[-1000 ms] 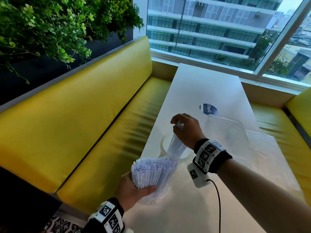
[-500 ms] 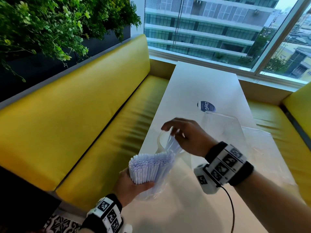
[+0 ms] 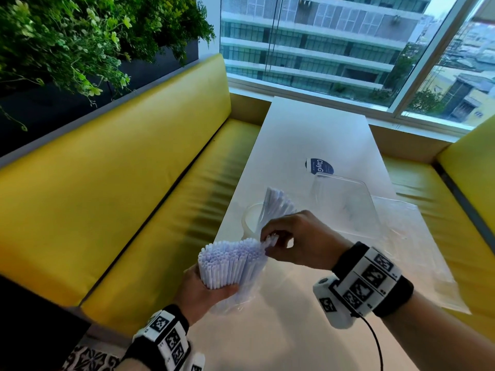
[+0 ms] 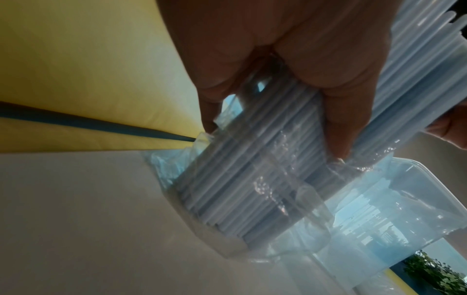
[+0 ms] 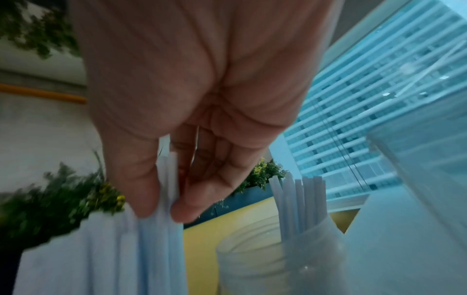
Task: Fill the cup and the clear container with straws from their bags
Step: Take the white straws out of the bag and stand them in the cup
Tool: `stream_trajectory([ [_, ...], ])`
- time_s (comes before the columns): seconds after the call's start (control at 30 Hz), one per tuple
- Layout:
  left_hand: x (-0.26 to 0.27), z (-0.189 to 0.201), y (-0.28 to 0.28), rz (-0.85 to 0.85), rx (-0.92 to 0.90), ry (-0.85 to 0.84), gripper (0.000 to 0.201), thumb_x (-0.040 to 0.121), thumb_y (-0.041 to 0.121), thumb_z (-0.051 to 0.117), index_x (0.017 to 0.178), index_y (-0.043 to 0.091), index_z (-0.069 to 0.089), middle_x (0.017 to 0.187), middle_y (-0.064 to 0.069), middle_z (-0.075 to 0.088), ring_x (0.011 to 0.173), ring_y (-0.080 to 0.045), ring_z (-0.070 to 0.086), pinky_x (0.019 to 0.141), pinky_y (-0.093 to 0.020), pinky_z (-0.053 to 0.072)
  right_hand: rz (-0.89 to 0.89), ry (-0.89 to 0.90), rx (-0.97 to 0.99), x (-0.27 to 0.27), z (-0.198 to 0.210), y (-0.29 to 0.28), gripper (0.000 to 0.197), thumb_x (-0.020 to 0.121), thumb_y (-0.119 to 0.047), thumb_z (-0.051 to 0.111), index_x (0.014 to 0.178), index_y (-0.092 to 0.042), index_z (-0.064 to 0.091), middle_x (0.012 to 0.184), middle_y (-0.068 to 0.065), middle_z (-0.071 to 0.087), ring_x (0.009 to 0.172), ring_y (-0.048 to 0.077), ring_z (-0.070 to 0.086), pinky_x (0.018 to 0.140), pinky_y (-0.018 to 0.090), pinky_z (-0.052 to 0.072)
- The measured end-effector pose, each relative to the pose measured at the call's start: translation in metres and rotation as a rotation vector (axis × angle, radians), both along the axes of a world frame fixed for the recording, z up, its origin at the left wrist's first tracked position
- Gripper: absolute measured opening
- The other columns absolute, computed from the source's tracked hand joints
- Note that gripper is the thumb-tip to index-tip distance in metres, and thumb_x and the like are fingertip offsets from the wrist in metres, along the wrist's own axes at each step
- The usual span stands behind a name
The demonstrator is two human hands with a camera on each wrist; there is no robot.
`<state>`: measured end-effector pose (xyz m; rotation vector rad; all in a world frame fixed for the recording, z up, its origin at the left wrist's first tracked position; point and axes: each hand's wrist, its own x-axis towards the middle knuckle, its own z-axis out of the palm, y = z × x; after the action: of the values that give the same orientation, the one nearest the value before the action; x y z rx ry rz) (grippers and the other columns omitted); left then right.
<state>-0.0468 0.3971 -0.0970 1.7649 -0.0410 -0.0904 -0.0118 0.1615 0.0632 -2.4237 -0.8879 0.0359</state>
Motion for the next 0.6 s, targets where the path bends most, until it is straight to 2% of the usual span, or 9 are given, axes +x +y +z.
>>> stream_trajectory([
  [0.1,0.000,0.000,0.000,0.003,0.008,-0.017,0.054,0.054,0.020,0.096,0.097,0.029,0.065,0.095,0.022,0.072,0.085,-0.002,0.070,0.067,-0.018,0.057,-0.136,0.100,0.167,0.002,0.000,-0.003,0.020,0.079,-0.023,0.078,0.097,-0.024,0.072,0.076,-0.007,0.069,0.059,0.007,0.062,0.068,0.024,0.055],
  [0.13,-0.001,0.001,-0.001,0.005,0.007,-0.019,0.055,0.053,0.023,0.096,0.096,0.029,0.065,0.095,0.023,0.072,0.085,-0.001,0.070,0.066,-0.017,0.057,-0.152,0.147,0.162,0.002,-0.002,-0.003,0.024,0.079,-0.025,0.079,0.102,-0.026,0.071,0.080,-0.007,0.070,0.061,0.006,0.063,0.070,0.024,0.055],
  [0.2,-0.001,0.002,-0.001,0.008,-0.006,-0.018,0.061,0.046,0.039,0.094,0.098,0.028,0.066,0.093,0.018,0.073,0.085,-0.002,0.070,0.066,-0.017,0.057,-0.130,0.193,0.104,0.000,-0.009,-0.001,0.025,0.082,-0.030,0.077,0.107,-0.029,0.071,0.086,-0.005,0.073,0.065,0.006,0.065,0.073,0.028,0.057],
  [0.27,-0.001,0.002,0.000,0.010,-0.023,-0.017,0.067,0.041,0.050,0.088,0.099,0.024,0.067,0.090,0.009,0.075,0.085,-0.005,0.071,0.067,-0.020,0.058,-0.135,0.191,0.119,-0.002,-0.017,0.002,0.017,0.086,-0.039,0.072,0.101,-0.031,0.072,0.081,0.001,0.072,0.065,0.018,0.064,0.071,0.038,0.056],
  [0.33,-0.001,0.002,0.000,0.008,-0.029,-0.018,0.067,0.040,0.051,0.087,0.099,0.022,0.068,0.090,0.007,0.076,0.084,-0.007,0.072,0.067,-0.022,0.059,-0.163,0.141,0.150,-0.002,-0.021,0.003,0.025,0.086,-0.047,0.067,0.093,-0.023,0.072,0.076,0.006,0.068,0.065,0.025,0.060,0.067,0.042,0.053],
  [0.43,-0.001,0.003,0.000,-0.003,-0.026,-0.034,0.063,0.043,0.048,0.087,0.097,0.022,0.068,0.089,0.012,0.075,0.082,-0.005,0.071,0.064,-0.020,0.058,-0.197,0.070,0.215,-0.003,-0.019,0.005,0.039,0.085,-0.050,0.065,0.087,-0.011,0.069,0.076,0.011,0.065,0.065,0.029,0.057,0.066,0.045,0.051],
  [0.5,-0.001,0.002,0.000,-0.001,-0.022,-0.048,0.067,0.042,0.051,0.088,0.098,0.021,0.067,0.087,0.006,0.075,0.082,-0.007,0.072,0.065,-0.021,0.058,-0.213,0.100,0.268,-0.003,-0.015,0.007,0.026,0.083,-0.041,0.073,0.092,-0.017,0.071,0.076,0.000,0.066,0.062,0.019,0.057,0.066,0.038,0.053],
  [0.53,-0.001,0.001,0.001,0.001,-0.021,-0.049,0.071,0.041,0.055,0.089,0.099,0.020,0.068,0.089,0.004,0.075,0.083,-0.009,0.072,0.066,-0.022,0.059,-0.206,0.106,0.258,-0.005,-0.015,0.009,0.020,0.082,-0.036,0.077,0.095,-0.021,0.072,0.075,-0.007,0.066,0.060,0.007,0.055,0.066,0.029,0.052],
  [0.6,0.000,0.000,0.001,0.000,-0.026,-0.047,0.075,0.040,0.057,0.088,0.101,0.019,0.068,0.092,0.002,0.075,0.085,-0.011,0.072,0.068,-0.025,0.060,-0.175,0.075,0.200,-0.009,-0.017,0.014,0.020,0.082,-0.030,0.080,0.098,-0.022,0.073,0.075,-0.015,0.064,0.061,0.000,0.056,0.065,0.014,0.046],
])
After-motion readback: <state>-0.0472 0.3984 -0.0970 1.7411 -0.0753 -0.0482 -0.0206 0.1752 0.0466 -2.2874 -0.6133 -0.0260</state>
